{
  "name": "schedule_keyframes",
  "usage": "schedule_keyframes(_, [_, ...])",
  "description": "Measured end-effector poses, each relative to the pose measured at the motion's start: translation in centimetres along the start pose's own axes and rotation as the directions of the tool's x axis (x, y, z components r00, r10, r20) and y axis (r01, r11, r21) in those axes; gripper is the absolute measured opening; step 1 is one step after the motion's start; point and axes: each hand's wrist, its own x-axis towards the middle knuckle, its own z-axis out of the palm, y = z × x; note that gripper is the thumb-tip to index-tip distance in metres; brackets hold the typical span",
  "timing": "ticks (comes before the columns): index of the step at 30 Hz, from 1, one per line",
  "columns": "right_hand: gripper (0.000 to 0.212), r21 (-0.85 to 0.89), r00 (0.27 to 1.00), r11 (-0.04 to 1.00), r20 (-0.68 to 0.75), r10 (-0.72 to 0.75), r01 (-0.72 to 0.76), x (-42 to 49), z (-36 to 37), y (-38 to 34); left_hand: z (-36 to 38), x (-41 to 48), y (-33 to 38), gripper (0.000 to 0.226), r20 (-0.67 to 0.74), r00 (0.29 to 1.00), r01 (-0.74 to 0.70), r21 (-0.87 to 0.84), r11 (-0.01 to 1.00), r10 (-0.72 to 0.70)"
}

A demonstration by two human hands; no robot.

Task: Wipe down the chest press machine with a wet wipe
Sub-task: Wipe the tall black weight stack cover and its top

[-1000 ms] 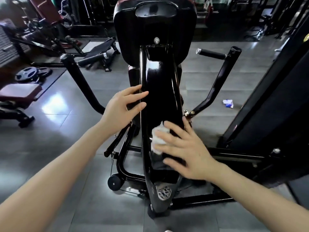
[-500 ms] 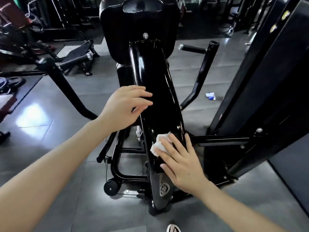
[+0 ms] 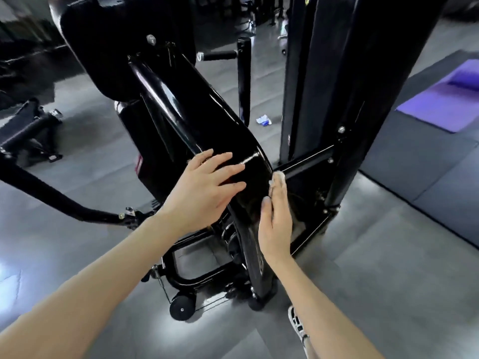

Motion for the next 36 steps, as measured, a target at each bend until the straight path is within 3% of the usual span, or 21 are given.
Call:
schedule_keyframes(2, [0.048, 0.14, 0.966, 0.957, -0.023, 0.259, -0.253, -2.3, 0.4, 2.2, 0.6, -0.2, 0.2, 0.023, -0.007, 0.999, -0.041, 0.017, 0.999, 0.041])
schedule_keyframes(4, [0.047, 0.244, 0.877, 0.85, 0.004, 0.481, -0.467, -3.6, 1.0, 3.6, 0.8, -0.2, 0.0, 0.02, -0.028, 0.998, -0.054, 0.031, 0.998, 0.055])
schedule_keyframes(6, [0.048, 0.282, 0.82, 0.785, 0.011, 0.572, -0.551, -4.5, 1.8, 3.5, 0.8, -0.1, -0.2, 0.017, -0.048, 0.997, -0.062, 0.038, 0.997, 0.064])
schedule_keyframes(8, [0.051, 0.26, 0.847, 0.822, -0.029, 0.531, -0.506, -4.9, 2.8, 2.0, 0.8, 0.3, -0.4, 0.016, -0.061, 0.995, -0.08, 0.031, 0.996, 0.082])
schedule_keyframes(10, [0.054, 0.214, 0.929, 0.914, -0.067, 0.365, -0.344, -5.0, 3.7, 0.2, 1.0, 0.8, -0.6, 0.016, -0.053, 0.994, -0.097, 0.016, 0.995, 0.098])
schedule_keyframes(12, [0.057, 0.132, 0.963, 0.96, -0.077, 0.258, -0.247, -5.5, 4.5, 0.3, 1.1, 1.5, -0.8, 0.017, -0.039, 0.992, -0.115, 0.012, 0.993, 0.116])
schedule_keyframes(15, [0.051, 0.198, 0.931, 0.921, -0.083, 0.356, -0.335, -7.3, 5.3, 3.9, 1.6, 2.0, -0.1, 0.015, -0.033, 0.991, -0.13, 0.04, 0.991, 0.131])
schedule_keyframes(18, [0.045, 0.391, 0.808, 0.741, 0.013, 0.589, -0.547, -8.7, 5.6, 6.7, 3.1, 1.2, 1.8, 0.018, 0.011, 0.981, -0.193, 0.11, 0.975, 0.193])
schedule_keyframes(20, [0.047, 0.35, 0.754, 0.699, 0.031, 0.657, -0.623, -8.5, 5.6, 6.0, 4.3, 0.2, 2.9, 0.02, 0.077, 0.96, -0.277, 0.152, 0.949, 0.268])
schedule_keyframes(23, [0.06, 0.25, 0.877, 0.859, -0.063, 0.475, -0.447, -7.4, 5.9, 3.2, 5.2, -0.3, 3.3, 0.02, 0.135, 0.94, -0.334, 0.176, 0.926, 0.314])
schedule_keyframes(25, [0.061, 0.2, 0.9, 0.889, -0.063, 0.431, -0.412, -7.1, 5.9, 3.1, 5.3, 0.0, 3.4, 0.019, 0.126, 0.943, -0.327, 0.181, 0.928, 0.308])
schedule_keyframes(27, [0.054, 0.204, 0.831, 0.819, -0.042, 0.555, -0.537, -8.0, 6.1, 6.3, 5.3, 0.5, 3.5, 0.018, 0.124, 0.94, -0.336, 0.164, 0.927, 0.318])
schedule_keyframes(28, [0.055, 0.267, 0.74, 0.713, 0.003, 0.672, -0.648, -8.5, 5.9, 7.9, 5.3, 0.6, 3.6, 0.019, 0.131, 0.938, -0.341, 0.167, 0.925, 0.322])
schedule_keyframes(30, [0.067, 0.443, 0.492, 0.385, 0.153, 0.857, -0.809, -9.6, 5.3, 10.6, 5.4, 0.6, 4.1, 0.022, 0.159, 0.932, -0.354, 0.187, 0.916, 0.327])
schedule_keyframes(31, [0.068, 0.478, 0.42, 0.28, 0.215, 0.882, -0.833, -9.9, 5.2, 11.4, 5.6, 0.5, 4.2, 0.024, 0.171, 0.929, -0.36, 0.199, 0.911, 0.329])
schedule_keyframes(32, [0.066, 0.48, 0.405, 0.255, 0.241, 0.882, -0.84, -10.0, 5.1, 11.4, 5.7, 0.5, 4.4, 0.025, 0.181, 0.928, -0.361, 0.211, 0.908, 0.327])
schedule_keyframes(33, [0.062, 0.476, 0.433, 0.285, 0.235, 0.87, -0.832, -10.0, 5.1, 10.9, 5.8, 0.4, 4.6, 0.025, 0.19, 0.928, -0.359, 0.222, 0.906, 0.321])
schedule_keyframes(36, [0.047, 0.497, 0.706, 0.574, 0.121, 0.697, -0.651, -9.3, 5.5, 7.7, 6.5, 0.2, 5.3, 0.026, 0.202, 0.933, -0.342, 0.249, 0.906, 0.297])
